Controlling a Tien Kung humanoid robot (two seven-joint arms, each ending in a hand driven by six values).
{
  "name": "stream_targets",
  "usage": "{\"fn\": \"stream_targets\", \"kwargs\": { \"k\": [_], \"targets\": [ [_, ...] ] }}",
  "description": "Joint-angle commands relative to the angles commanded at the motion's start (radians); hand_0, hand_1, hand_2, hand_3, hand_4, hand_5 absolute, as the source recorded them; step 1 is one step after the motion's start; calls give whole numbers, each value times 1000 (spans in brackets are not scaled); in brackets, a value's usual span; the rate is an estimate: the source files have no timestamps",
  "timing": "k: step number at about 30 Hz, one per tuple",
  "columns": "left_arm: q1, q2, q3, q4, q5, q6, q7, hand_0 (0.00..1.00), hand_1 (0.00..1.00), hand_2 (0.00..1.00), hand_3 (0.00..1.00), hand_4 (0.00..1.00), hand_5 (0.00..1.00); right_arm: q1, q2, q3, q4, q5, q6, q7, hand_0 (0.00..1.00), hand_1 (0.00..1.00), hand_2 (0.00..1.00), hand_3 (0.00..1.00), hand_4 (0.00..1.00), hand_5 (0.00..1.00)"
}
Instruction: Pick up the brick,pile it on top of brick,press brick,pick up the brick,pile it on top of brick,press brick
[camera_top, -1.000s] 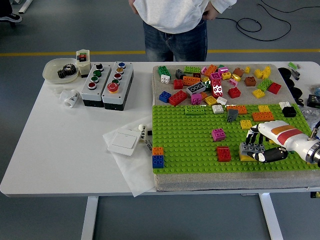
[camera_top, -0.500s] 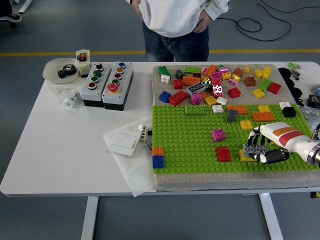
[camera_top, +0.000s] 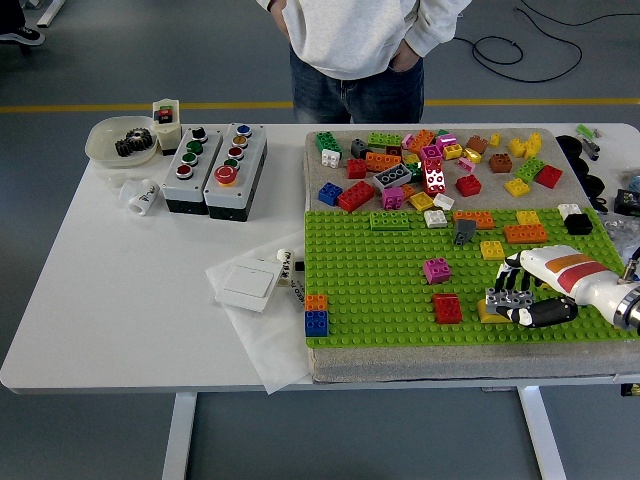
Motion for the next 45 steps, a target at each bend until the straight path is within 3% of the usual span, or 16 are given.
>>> {"fn": "stream_targets", "kwargs": {
  "k": [5, 6, 10, 11, 17, 45],
  "targets": [
    [2, 0, 0, 0, 0, 0, 0, 775, 800, 842, 623, 655, 691, 0, -1, 2, 2, -1, 20, -4, 423, 451, 517, 496, 741, 302],
    [2, 0, 0, 0, 0, 0, 1, 774, 800, 842, 622, 655, 693, 1, -1, 2, 2, -1, 21, -4, 427, 467, 533, 505, 807, 345],
    [5, 0, -16, 0, 20, -2, 1, 774, 800, 842, 622, 655, 693, 0, 0, 10, 7, -3, 35, -7, 427, 467, 533, 505, 807, 345],
    [5, 0, -16, 0, 19, -2, 0, 773, 801, 843, 621, 654, 693, -1, 0, 12, 7, -5, 37, -7, 383, 491, 555, 506, 865, 387],
    [4, -1, -14, 0, 15, 0, -1, 772, 801, 843, 622, 653, 692, 0, -2, 16, 7, -15, 43, -7, 387, 501, 570, 510, 889, 398],
    [-2, -1, -14, 0, 16, -1, 2, 773, 800, 842, 619, 652, 692, -9, -6, 50, 12, -20, 27, -6, 385, 511, 579, 513, 911, 428]
  ]
}}
